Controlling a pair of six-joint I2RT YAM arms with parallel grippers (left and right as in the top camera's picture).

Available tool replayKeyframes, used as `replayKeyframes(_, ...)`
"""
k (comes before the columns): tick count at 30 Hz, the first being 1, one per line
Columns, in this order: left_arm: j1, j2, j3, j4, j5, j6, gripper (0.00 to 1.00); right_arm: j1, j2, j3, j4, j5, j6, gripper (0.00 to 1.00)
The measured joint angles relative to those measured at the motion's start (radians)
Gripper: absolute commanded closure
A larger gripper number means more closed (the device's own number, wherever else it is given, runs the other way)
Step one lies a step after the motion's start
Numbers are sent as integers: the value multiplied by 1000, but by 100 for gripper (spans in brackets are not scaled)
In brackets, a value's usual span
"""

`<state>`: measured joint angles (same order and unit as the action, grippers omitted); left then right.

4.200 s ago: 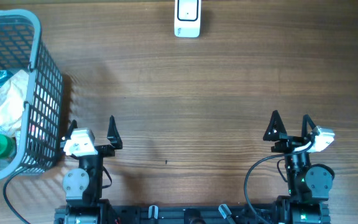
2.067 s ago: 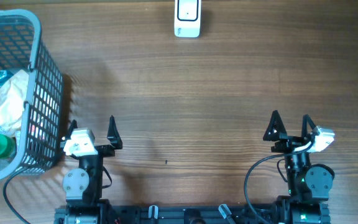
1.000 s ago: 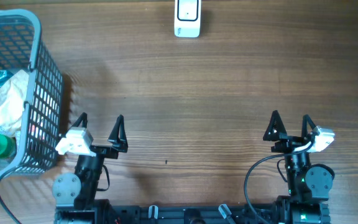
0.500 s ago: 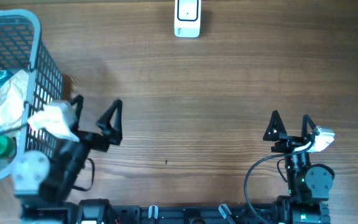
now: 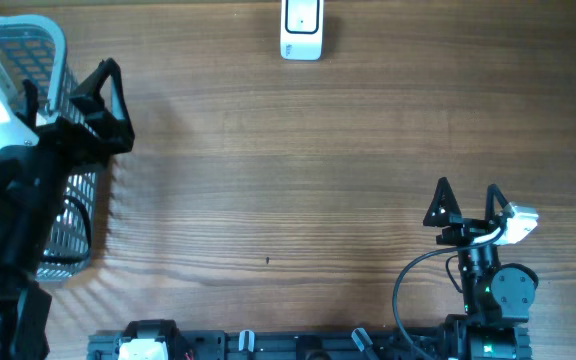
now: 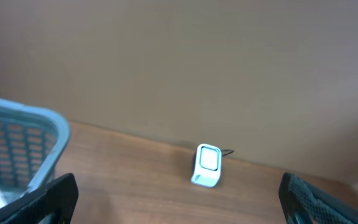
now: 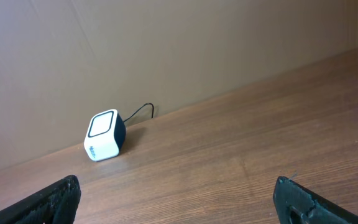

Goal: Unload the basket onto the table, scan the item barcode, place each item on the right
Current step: 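Move the left gripper over the basket and lower toward the green jar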

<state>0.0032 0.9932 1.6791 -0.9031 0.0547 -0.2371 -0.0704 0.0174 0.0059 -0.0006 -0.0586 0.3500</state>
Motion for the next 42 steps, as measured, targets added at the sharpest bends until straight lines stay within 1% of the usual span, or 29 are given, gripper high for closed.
replayKeyframes(4,2,14,0,-21,-76,-1,0,0,0,0,0,0,0,0)
replayKeyframes(7,30,24,0,-44,-195,-14,0,0,0,0,0,0,0,0)
replayKeyframes(10,87,24,0,-61,-292,-24,0,0,0,0,0,0,0,0)
replayKeyframes(13,198,27,2,-97,-344,-53,0,0,0,0,0,0,0,0)
replayKeyframes(15,238,31,2,-105,-369,-83,0,0,0,0,0,0,0,0)
replayKeyframes(16,304,39,2,-120,-373,-97,0,0,0,0,0,0,0,0)
replayKeyframes(17,341,45,3,-135,-372,-117,0,0,0,0,0,0,0,0)
replayKeyframes(20,508,79,3,-185,-348,-209,0,0,0,0,0,0,0,0)
replayKeyframes(22,589,109,3,-212,-317,-261,0,0,0,0,0,0,0,0)
replayKeyframes(25,669,161,3,-237,-282,-314,0,0,0,0,0,0,0,0)
replayKeyframes(30,745,262,3,-273,-250,-367,0,0,0,0,0,0,0,0)
replayKeyframes(34,760,354,3,-303,-241,-377,0,0,0,0,0,0,0,0)
replayKeyframes(38,762,443,3,-317,-238,-352,0,0,0,0,0,0,0,0)
replayKeyframes(42,763,524,2,-359,-238,-288,0,0,0,0,0,0,0,0)
